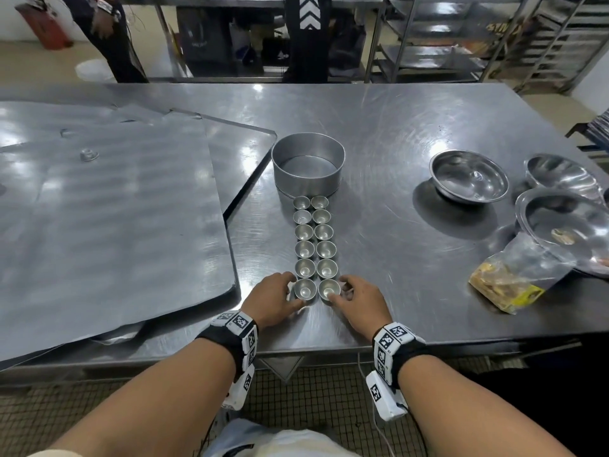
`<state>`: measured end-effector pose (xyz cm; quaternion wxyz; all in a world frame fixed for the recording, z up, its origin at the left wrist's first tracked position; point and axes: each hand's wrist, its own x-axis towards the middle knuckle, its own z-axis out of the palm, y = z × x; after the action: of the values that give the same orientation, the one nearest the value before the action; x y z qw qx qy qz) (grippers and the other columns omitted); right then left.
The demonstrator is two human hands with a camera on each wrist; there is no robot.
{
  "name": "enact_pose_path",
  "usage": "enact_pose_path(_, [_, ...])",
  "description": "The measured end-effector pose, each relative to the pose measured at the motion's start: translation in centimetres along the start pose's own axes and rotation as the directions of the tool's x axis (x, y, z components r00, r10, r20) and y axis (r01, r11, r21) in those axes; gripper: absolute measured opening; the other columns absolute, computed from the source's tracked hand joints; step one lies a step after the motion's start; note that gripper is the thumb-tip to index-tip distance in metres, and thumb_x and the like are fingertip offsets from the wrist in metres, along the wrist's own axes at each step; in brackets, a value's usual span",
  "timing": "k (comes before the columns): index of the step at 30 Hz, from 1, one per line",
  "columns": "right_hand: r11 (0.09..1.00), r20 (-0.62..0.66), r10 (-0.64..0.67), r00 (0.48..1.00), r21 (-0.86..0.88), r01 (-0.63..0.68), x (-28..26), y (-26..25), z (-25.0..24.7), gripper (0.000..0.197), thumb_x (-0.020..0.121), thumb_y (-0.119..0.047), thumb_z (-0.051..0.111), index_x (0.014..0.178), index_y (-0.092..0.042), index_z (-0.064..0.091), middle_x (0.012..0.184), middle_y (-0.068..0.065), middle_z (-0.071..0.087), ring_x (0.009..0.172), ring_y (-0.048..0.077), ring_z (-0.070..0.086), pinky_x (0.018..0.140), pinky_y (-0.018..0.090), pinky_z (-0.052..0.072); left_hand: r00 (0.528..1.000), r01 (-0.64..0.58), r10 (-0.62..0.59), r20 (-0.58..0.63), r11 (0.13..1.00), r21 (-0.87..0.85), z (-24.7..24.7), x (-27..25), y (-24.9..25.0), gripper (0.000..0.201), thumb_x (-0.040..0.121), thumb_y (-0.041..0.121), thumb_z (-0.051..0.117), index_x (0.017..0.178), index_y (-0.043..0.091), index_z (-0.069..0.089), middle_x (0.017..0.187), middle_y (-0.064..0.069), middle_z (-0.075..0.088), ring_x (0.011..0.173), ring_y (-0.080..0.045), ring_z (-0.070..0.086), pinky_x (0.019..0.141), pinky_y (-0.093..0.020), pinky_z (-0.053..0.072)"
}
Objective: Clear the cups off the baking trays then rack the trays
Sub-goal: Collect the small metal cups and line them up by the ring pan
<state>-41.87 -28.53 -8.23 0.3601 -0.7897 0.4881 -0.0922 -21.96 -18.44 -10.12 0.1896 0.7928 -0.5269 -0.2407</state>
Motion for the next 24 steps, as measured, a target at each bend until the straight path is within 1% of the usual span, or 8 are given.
enact_pose_path(3, [0.999, -0.080, -0.044, 0.996, -0.011, 0.043, 1.3, -1.4, -0.5, 0.032, 0.091, -0.047, 0.066, 0.114, -0.026, 0.068, 0.101, -0.007, 0.067, 0.090, 0.014, 0.064, 0.086, 0.035, 0.055, 0.998, -0.004, 0.003, -0.058, 1.000, -0.025, -1.5, 0.0, 0.2, 0.054, 0.087, 0.046, 0.070, 0.131, 0.017, 0.058, 0.108, -0.002, 0.066, 0.089, -0.012, 0.056, 0.075, -0.027, 0.039])
enact_pose_path(5, [0.996, -0.121, -0.085, 0.989, -0.028, 0.082, 2.6, -3.4, -0.7, 0.027, 0.092, -0.046, 0.064, 0.107, -0.024, 0.069, 0.095, -0.005, 0.068, 0.087, 0.017, 0.064, 0.082, 0.034, 0.053, 0.992, -0.022, 0.016, -0.124, 0.999, -0.043, -3.0, 0.0, 0.0, 0.048, 0.089, 0.046, 0.069, 0.127, 0.019, 0.060, 0.105, 0.000, 0.067, 0.085, -0.010, 0.055, 0.074, -0.026, 0.040])
enact_pose_path(8, [0.987, -0.128, -0.162, 0.978, -0.038, 0.159, 4.9, -7.7, -0.2, 0.021, 0.091, -0.045, 0.064, 0.097, -0.025, 0.069, 0.087, -0.006, 0.067, 0.083, 0.018, 0.063, 0.078, 0.033, 0.051, 0.977, -0.015, 0.000, -0.211, 0.998, -0.067, -6.4, 0.0, -1.2, 0.043, 0.090, 0.050, 0.067, 0.123, 0.023, 0.062, 0.098, 0.006, 0.066, 0.083, -0.010, 0.059, 0.076, -0.029, 0.048])
enact_pose_path(11, [0.968, -0.105, -0.252, 0.962, -0.028, 0.251, 7.3, -13.1, 1.3, 0.023, 0.091, -0.046, 0.063, 0.101, -0.026, 0.070, 0.089, -0.009, 0.068, 0.085, 0.014, 0.062, 0.083, 0.032, 0.051, 0.957, 0.013, -0.036, -0.288, 0.996, -0.083, -10.7, -0.3, -3.8, 0.041, 0.090, 0.053, 0.065, 0.120, 0.025, 0.064, 0.094, 0.008, 0.068, 0.084, -0.011, 0.064, 0.079, -0.031, 0.053])
enact_pose_path(15, [0.933, 0.077, -0.350, 0.934, -0.064, 0.355, 10.4, -21.6, 5.0, 0.032, 0.091, -0.051, 0.062, 0.110, -0.027, 0.069, 0.092, -0.010, 0.068, 0.090, 0.013, 0.064, 0.083, 0.032, 0.052, 0.916, 0.085, -0.123, -0.381, 0.990, -0.116, -17.1, -1.3, -9.9, 0.038, 0.090, 0.055, 0.063, 0.115, 0.027, 0.065, 0.090, 0.012, 0.069, 0.084, -0.011, 0.065, 0.080, -0.033, 0.054])
enact_pose_path(19, [0.887, 0.294, -0.401, 0.868, -0.112, 0.448, 13.5, -30.7, 10.4, 0.036, 0.089, -0.055, 0.064, 0.113, -0.029, 0.067, 0.093, -0.013, 0.063, 0.092, 0.013, 0.062, 0.082, 0.031, 0.050, 0.877, 0.199, -0.239, -0.416, 0.970, -0.138, -23.7, -3.0, -18.3, 0.036, 0.090, 0.055, 0.064, 0.113, 0.026, 0.067, 0.089, 0.012, 0.069, 0.083, -0.011, 0.065, 0.079, -0.034, 0.055])
enact_pose_path(21, [0.879, 0.329, -0.414, 0.848, -0.098, 0.467, 15.0, -35.1, 13.3, 0.037, 0.089, -0.053, 0.066, 0.115, -0.027, 0.068, 0.094, -0.011, 0.064, 0.092, 0.013, 0.061, 0.080, 0.029, 0.048, 0.857, 0.259, -0.297, -0.421, 0.955, -0.146, -26.9, -3.8, -23.1, 0.035, 0.090, 0.054, 0.064, 0.111, 0.027, 0.068, 0.087, 0.013, 0.068, 0.082, -0.011, 0.065, 0.079, -0.035, 0.055])
enact_pose_path(24, [0.855, 0.357, -0.443, 0.822, -0.109, 0.508, 17.5, -41.3, 17.7, 0.036, 0.090, -0.051, 0.067, 0.116, -0.025, 0.068, 0.099, -0.008, 0.067, 0.095, 0.015, 0.062, 0.080, 0.028, 0.044, 0.817, 0.349, -0.391, -0.424, 0.921, -0.176, -31.6, -4.7, -30.3, 0.034, 0.090, 0.052, 0.066, 0.111, 0.026, 0.068, 0.085, 0.013, 0.066, 0.079, -0.011, 0.064, 0.075, -0.030, 0.052])
